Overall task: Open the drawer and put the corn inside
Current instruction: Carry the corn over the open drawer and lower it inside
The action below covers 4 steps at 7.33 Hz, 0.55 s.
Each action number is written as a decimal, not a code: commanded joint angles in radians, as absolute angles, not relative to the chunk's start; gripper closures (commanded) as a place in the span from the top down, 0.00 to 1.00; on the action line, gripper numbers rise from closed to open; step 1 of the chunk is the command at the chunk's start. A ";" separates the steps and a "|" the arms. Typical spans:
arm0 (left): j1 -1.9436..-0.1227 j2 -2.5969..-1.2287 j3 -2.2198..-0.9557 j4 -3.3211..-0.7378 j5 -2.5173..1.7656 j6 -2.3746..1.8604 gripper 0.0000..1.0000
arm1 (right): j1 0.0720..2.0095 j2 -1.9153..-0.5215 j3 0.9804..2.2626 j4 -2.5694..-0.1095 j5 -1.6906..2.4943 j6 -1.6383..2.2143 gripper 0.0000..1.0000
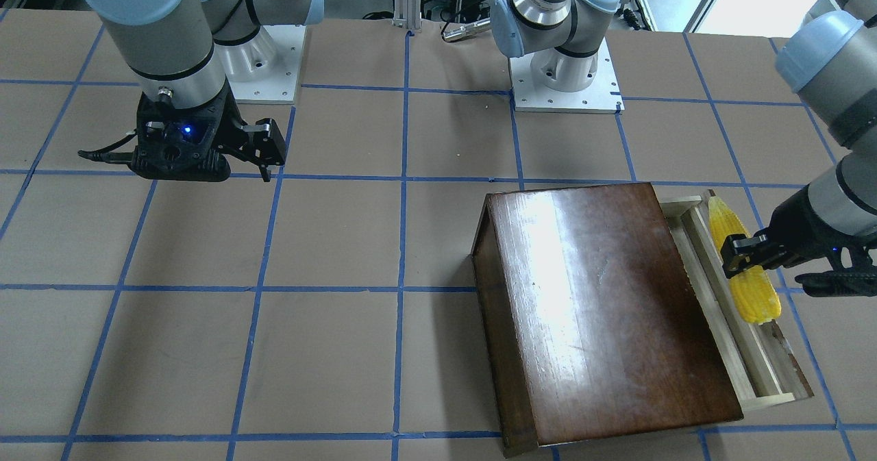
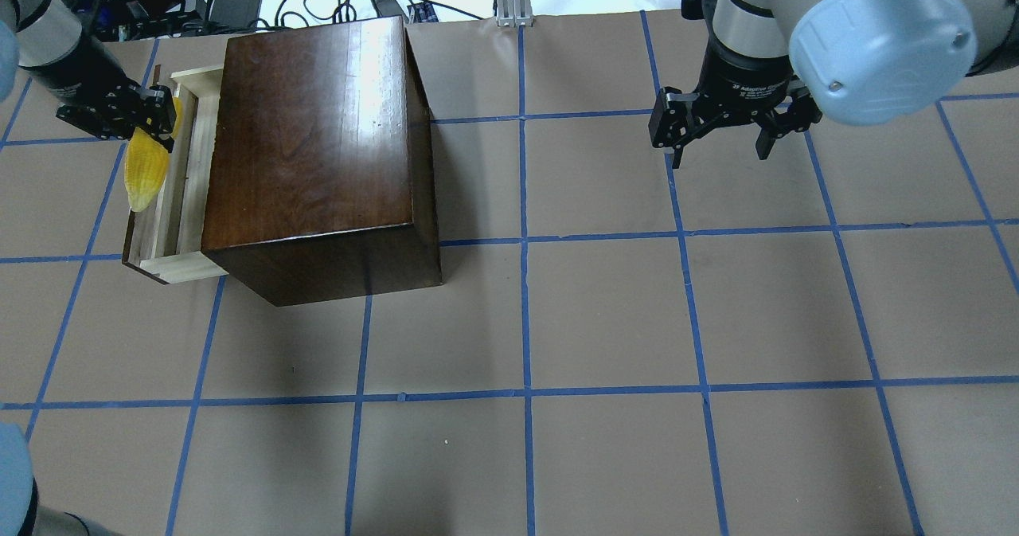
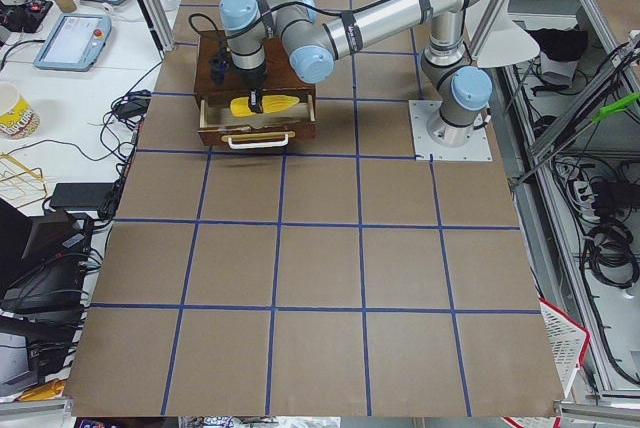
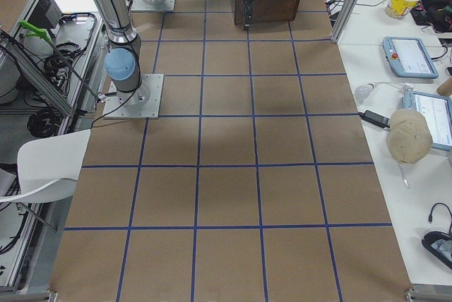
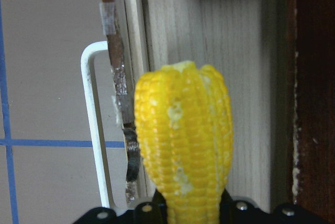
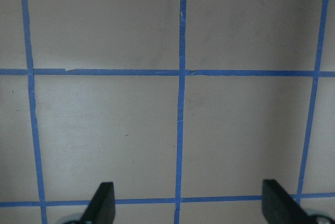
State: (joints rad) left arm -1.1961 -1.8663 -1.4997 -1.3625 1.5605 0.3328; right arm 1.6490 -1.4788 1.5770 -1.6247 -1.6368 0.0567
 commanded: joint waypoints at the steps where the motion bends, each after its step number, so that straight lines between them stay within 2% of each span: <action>1: -1.201 -1.871 -1.499 -1.355 1.560 0.337 0.49 | 1.649 -1.479 1.577 -1.624 -1.637 0.057 1.00; 2: -1.201 -1.871 -1.499 -1.351 1.560 0.337 0.85 | 1.649 -1.479 1.577 -1.624 -1.637 0.057 1.00; 3: -1.201 -1.871 -1.499 -1.351 1.559 0.337 1.00 | 1.649 -1.479 1.577 -1.624 -1.637 0.057 1.00; 4: -1.200 -1.870 -1.499 -1.351 1.559 0.336 1.00 | 1.649 -1.479 1.577 -1.624 -1.637 0.057 1.00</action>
